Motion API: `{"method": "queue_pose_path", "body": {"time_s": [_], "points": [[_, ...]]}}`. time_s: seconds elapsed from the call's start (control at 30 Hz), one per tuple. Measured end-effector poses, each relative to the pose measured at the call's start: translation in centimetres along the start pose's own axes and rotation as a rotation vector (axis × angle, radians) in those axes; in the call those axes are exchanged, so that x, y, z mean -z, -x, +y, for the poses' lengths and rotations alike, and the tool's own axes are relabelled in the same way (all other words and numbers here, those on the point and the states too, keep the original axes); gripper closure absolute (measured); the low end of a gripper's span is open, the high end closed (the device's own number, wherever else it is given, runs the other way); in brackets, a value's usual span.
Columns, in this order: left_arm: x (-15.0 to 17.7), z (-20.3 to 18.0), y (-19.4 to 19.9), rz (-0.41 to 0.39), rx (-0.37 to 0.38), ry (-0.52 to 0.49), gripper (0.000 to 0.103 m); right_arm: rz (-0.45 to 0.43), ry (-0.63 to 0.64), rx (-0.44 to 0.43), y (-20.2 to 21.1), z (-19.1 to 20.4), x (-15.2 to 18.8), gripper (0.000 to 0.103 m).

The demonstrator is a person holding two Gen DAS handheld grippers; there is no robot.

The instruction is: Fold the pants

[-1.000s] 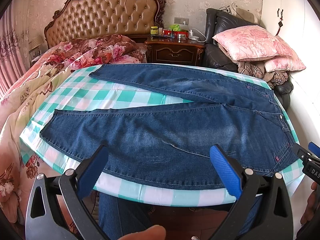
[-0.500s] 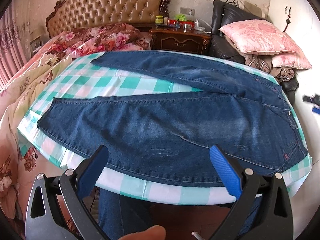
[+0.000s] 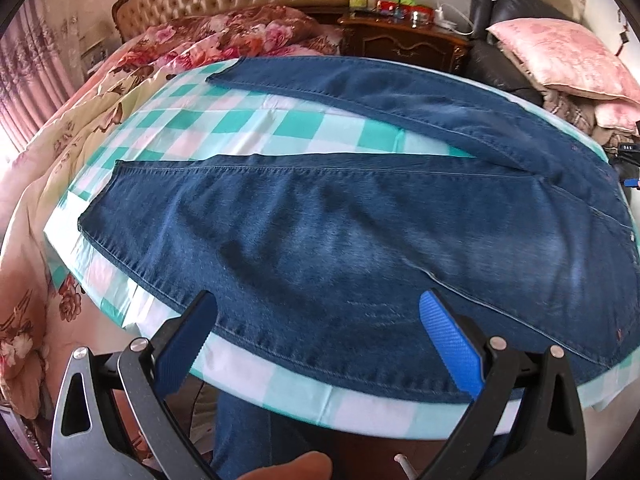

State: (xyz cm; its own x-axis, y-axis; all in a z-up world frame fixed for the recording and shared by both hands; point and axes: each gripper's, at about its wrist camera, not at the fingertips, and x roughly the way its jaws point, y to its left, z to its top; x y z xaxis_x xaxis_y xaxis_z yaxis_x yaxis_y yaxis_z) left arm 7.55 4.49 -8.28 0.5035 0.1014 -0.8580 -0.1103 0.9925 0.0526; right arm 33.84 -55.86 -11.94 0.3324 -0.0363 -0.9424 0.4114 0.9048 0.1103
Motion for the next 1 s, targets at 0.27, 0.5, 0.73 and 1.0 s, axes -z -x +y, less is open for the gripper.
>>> {"method": "queue_pose_path", "body": {"time_s": [0.27,0.5,0.73,1.0], "points": [[-2.2,-0.1,-1.9,0.011,-0.003,0.008,0.002,-0.026,0.100,-0.030,-0.7,1.3,-0.9,0.084],[-6.4,1.0,-1.5,-0.043,0.073,0.052,0.002,-0.291,0.228,-0.199,10.7,3.2,3.9,0.088],[-9.2,2.5,-0.3,-0.071,0.325,0.174,0.002,-0.463,0.337,-0.441,22.4,4.1,20.2,0.088],[-14.1,5.2,-9.2,0.059,0.680,0.390,0.020,-0.296,0.158,-0.578,18.7,1.1,31.9,0.088]]}}
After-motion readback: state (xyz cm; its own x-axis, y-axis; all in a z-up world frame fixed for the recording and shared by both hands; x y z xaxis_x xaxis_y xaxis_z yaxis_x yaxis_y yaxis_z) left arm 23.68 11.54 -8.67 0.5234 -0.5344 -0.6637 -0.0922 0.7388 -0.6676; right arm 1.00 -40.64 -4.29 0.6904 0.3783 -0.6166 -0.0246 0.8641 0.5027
